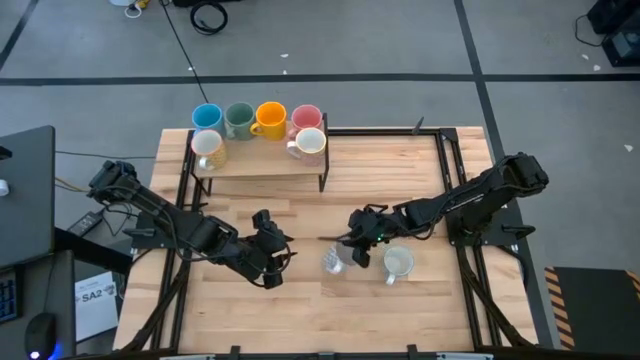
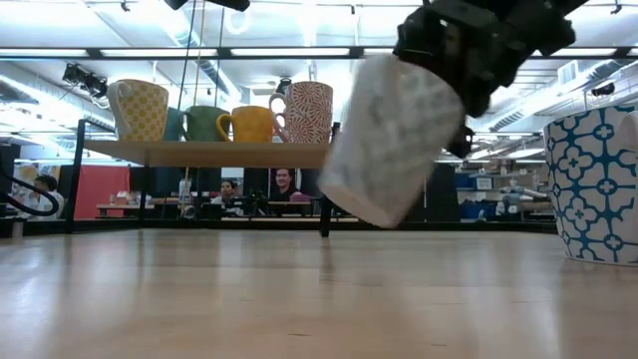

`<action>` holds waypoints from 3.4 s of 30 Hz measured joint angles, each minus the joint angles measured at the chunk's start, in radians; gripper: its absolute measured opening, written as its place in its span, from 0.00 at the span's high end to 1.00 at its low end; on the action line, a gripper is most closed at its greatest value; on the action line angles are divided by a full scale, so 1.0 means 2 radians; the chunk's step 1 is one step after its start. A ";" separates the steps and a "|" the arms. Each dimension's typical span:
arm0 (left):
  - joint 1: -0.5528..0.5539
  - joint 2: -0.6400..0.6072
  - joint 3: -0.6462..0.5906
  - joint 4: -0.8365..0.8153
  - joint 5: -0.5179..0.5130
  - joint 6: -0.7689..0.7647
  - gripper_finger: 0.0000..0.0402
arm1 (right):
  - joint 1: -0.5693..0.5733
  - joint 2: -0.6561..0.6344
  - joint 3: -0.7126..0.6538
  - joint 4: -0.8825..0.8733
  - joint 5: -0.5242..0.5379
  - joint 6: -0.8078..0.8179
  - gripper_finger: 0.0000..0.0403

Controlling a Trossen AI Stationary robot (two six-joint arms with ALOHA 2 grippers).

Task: Place coffee mugs
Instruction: Put the gray patterned mug on the shelf

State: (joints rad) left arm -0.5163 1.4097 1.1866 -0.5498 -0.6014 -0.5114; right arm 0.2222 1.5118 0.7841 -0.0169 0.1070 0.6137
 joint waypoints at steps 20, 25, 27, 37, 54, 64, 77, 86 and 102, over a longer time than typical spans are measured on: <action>0.001 0.073 0.000 0.142 -0.116 0.098 0.58 | -0.087 0.000 0.000 0.101 -0.011 0.061 0.90; 0.002 0.097 0.000 0.165 -0.166 0.110 0.58 | -0.087 0.000 0.000 0.101 -0.011 0.060 0.90; 0.002 0.105 0.000 0.168 -0.179 0.110 0.58 | -0.087 0.000 0.000 0.102 -0.011 0.060 0.90; 0.020 0.131 0.000 0.179 -0.178 0.108 0.58 | -0.087 0.000 0.000 0.112 -0.011 0.060 0.90; 0.032 0.138 0.000 0.176 -0.167 0.104 0.72 | -0.087 -0.001 0.001 0.113 -0.011 0.059 0.90; 0.032 0.138 0.000 0.176 -0.168 0.102 0.80 | -0.087 -0.001 0.001 0.113 -0.010 0.058 0.89; 0.031 0.138 0.000 0.176 -0.167 0.104 0.80 | -0.086 -0.001 0.001 0.113 -0.014 0.059 0.86; 0.031 0.138 0.000 0.176 -0.165 0.104 0.80 | -0.086 -0.001 0.001 0.113 -0.039 0.046 0.73; 0.019 0.138 0.000 0.175 -0.184 0.104 0.80 | -0.091 -0.001 0.001 0.114 -0.077 -0.002 0.57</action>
State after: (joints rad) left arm -0.4787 1.6848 1.1862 -0.1997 -0.9694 -0.3039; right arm 0.0411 1.5089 0.7868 0.2111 -0.0476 0.6087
